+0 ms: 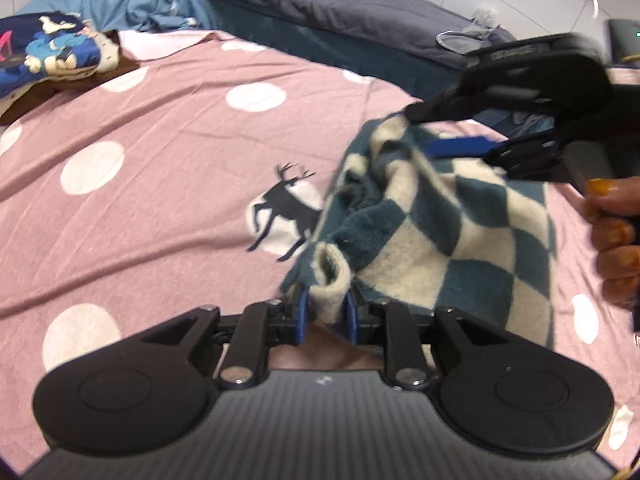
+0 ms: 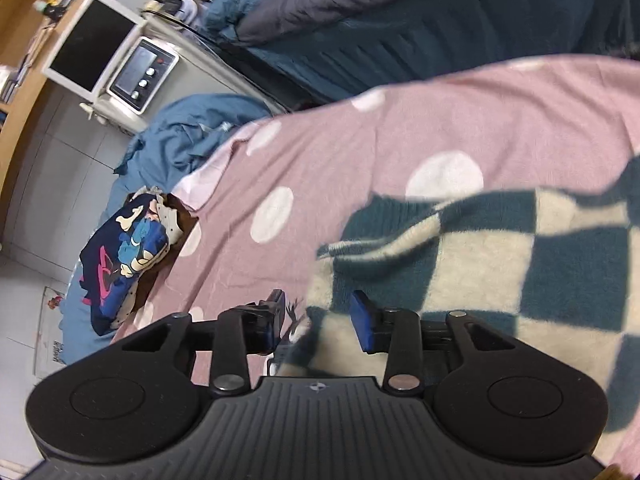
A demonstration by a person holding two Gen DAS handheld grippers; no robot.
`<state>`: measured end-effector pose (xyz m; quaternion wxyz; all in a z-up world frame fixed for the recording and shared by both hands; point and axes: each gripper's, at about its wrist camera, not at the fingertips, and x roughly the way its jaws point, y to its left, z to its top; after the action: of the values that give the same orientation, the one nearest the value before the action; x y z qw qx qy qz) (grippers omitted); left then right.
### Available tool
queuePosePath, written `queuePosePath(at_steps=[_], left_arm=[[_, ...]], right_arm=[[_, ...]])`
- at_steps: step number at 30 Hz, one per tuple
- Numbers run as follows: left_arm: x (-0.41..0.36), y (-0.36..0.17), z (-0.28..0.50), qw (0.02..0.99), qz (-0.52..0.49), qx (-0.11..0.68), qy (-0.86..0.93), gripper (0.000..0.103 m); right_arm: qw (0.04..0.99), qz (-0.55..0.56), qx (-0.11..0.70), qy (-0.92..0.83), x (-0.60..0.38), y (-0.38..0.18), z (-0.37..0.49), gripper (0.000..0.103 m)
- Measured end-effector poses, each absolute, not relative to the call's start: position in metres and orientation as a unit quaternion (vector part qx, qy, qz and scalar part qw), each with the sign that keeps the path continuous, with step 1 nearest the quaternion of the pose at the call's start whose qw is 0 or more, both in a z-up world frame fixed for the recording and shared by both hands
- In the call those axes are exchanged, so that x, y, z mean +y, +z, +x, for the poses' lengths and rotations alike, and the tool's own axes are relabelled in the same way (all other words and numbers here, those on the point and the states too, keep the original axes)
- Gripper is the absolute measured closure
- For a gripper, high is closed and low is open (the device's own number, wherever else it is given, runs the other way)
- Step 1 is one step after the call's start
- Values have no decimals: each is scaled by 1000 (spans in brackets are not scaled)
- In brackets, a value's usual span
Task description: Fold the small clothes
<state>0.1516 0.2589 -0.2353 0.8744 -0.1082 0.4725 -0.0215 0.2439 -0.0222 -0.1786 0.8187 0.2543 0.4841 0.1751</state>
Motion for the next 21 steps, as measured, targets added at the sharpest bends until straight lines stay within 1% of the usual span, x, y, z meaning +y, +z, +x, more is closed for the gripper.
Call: queuePosePath(at_steps=[3, 5, 9, 13, 17, 20, 21], left_arm=[[267, -236, 148, 874, -105, 475, -11, 81], [273, -230, 147, 874, -104, 474, -4, 78], [273, -202, 143, 890, -97, 446, -7, 78], [246, -176, 152, 907, -63, 412, -65, 77], [205, -179, 173, 903, -7, 409, -130, 77], [188, -196, 191, 900, 17, 414, -135, 75], [184, -204, 197, 896, 26, 425, -125, 75]], right_arm=[[841, 228, 458, 175, -26, -163, 234, 39], [854, 200, 448, 173, -34, -155, 224, 39], [870, 136, 445, 164, -49, -150, 199, 38], [871, 102, 460, 140, -61, -161, 173, 38], [872, 100, 465, 114, -66, -170, 154, 38], [874, 89, 464, 110, -62, -173, 144, 32], [875, 83, 464, 110, -60, -174, 142, 28]])
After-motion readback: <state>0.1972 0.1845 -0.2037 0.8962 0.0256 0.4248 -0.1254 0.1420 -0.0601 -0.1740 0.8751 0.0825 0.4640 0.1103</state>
